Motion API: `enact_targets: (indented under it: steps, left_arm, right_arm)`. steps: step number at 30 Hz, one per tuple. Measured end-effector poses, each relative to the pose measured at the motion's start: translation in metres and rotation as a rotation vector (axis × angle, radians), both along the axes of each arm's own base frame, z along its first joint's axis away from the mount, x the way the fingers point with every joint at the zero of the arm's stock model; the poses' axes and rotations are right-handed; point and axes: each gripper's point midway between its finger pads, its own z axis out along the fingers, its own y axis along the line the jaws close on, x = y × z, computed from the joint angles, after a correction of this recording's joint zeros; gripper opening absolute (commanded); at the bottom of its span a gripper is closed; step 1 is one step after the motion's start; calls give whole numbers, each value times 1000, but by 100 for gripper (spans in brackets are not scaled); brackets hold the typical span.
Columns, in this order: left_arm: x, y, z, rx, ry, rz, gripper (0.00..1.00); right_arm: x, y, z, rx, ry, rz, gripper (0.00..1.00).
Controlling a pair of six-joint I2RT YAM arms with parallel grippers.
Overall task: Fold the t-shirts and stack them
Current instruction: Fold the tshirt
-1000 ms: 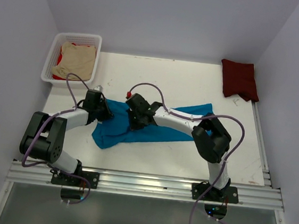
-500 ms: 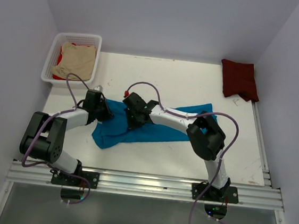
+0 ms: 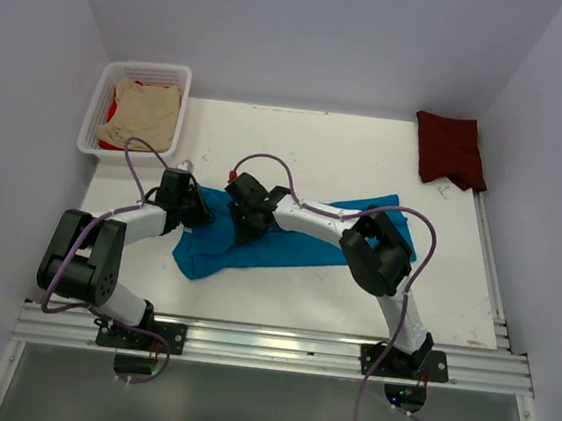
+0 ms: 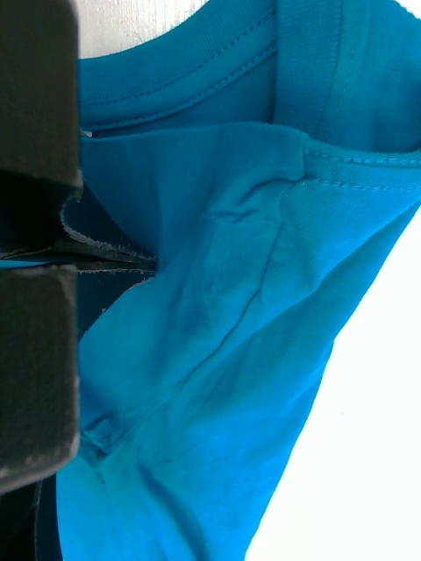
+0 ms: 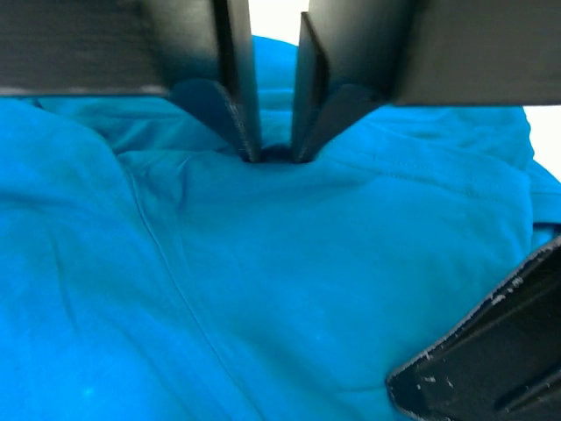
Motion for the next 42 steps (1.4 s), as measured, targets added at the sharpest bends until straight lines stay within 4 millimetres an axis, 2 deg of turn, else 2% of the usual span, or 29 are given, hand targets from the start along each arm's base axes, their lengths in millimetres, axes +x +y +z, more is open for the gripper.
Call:
enact_targets:
  steps: [6, 9, 12, 13, 15, 16, 19, 20, 30, 33, 38, 39, 40, 42]
  left_arm:
    - [0, 0, -1, -1, 1, -1, 0]
    - [0, 0, -1, -2, 1, -1, 0]
    - [0, 0, -1, -2, 1, -1, 0]
    - [0, -1, -1, -2, 1, -2, 0]
    - [1, -1, -1, -2, 1, -2, 0]
    - [1, -1, -1, -2, 0, -2, 0]
    - [1, -1, -2, -2, 0, -2, 0]
    - [1, -1, -2, -2, 0, -2, 0]
    - [2, -1, -2, -3, -2, -2, 0]
    - [2, -1, -2, -3, -2, -2, 0]
    - [2, -1, -2, -3, -3, -3, 0]
    - [2, -1, -2, -3, -3, -3, 0]
    - [2, -1, -2, -3, -3, -3, 0]
    - [3, -1, -2, -4, -3, -3, 0]
  right_arm:
    - [-1, -1, -1, -8, 3, 6, 52]
    - [-2, 0, -1, -9, 2, 10, 53]
    - [-3, 0, -1, -10, 1, 12, 46]
    - [-3, 0, -2, -10, 0, 13, 37]
    - [-3, -2, -2, -18, -3, 15, 29]
    - [-3, -2, -2, -20, -3, 15, 17]
    - [-2, -3, -3, -25, -7, 14, 2]
    - [-2, -4, -3, -28, -10, 14, 0]
    - [-3, -8, -2, -43, -15, 9, 0]
    - [-7, -17, 7, -61, -27, 10, 0]
    - [-7, -24, 36, -52, -75, 14, 0]
    - [-7, -25, 41, -48, -83, 14, 1]
    - [-7, -26, 44, -46, -88, 16, 9]
    - [-8, -27, 46, -49, -89, 18, 30]
